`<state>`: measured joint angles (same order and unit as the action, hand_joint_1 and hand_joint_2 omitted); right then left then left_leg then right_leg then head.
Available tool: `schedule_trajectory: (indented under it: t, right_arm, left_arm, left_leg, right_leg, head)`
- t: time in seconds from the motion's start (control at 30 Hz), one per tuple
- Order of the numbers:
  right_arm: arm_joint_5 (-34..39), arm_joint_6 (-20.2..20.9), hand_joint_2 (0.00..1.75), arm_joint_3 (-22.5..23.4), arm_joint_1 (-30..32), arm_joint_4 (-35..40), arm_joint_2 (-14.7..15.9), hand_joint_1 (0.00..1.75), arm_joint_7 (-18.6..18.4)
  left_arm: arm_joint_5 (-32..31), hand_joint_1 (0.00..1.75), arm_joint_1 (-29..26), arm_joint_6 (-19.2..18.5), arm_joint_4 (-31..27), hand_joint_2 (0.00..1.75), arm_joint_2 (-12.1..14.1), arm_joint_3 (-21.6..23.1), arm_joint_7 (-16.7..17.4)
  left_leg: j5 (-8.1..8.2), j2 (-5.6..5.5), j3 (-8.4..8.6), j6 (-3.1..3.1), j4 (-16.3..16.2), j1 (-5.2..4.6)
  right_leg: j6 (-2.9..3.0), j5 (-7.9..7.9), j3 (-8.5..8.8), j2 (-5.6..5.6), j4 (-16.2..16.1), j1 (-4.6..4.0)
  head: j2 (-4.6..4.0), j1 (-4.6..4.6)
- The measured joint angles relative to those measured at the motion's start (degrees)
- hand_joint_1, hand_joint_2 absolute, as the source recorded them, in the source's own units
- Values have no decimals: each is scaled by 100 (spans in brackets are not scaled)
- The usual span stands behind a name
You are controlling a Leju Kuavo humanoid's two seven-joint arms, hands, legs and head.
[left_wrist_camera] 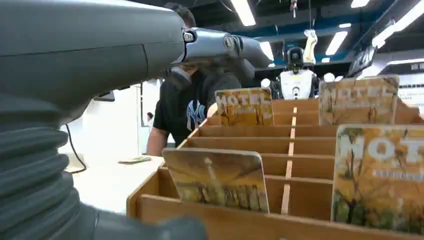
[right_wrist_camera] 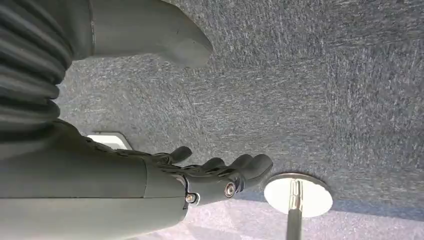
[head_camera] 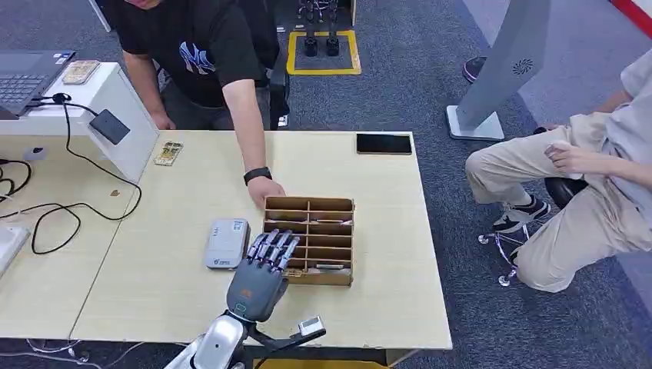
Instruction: Pass the card to the sensor for recognition and then transmit it.
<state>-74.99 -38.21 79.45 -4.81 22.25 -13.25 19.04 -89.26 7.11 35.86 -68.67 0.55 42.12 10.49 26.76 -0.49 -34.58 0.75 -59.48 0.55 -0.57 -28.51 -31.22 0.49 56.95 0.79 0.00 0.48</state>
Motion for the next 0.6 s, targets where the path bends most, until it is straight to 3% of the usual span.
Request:
schedule_trajectory:
  t: [0.13,0.37,0.6]
  right_arm:
    - [-28,0,175,-26,1,-13,2,0,-4]
    - [-39,0,175,-39,-6,-61,11,0,-24]
    - [-41,0,175,-42,-1,-92,31,0,-26]
  left_arm:
    - [146,175,8,-417,214,175,-22,0,-83]
    - [348,175,243,-345,715,175,-155,-7,-157]
    - [610,175,246,-35,791,175,-197,-94,-242]
  left_leg:
    - [0,0,0,0,0,0]
    - [2,-13,19,0,4,0]
    - [5,-11,34,-6,4,-5]
  right_leg:
    - [0,0,-1,1,0,0]
    - [1,-9,28,-15,-1,1]
    - [2,-9,37,-11,0,-1]
  head:
    - [0,-2]
    - [0,2]
    - [0,0]
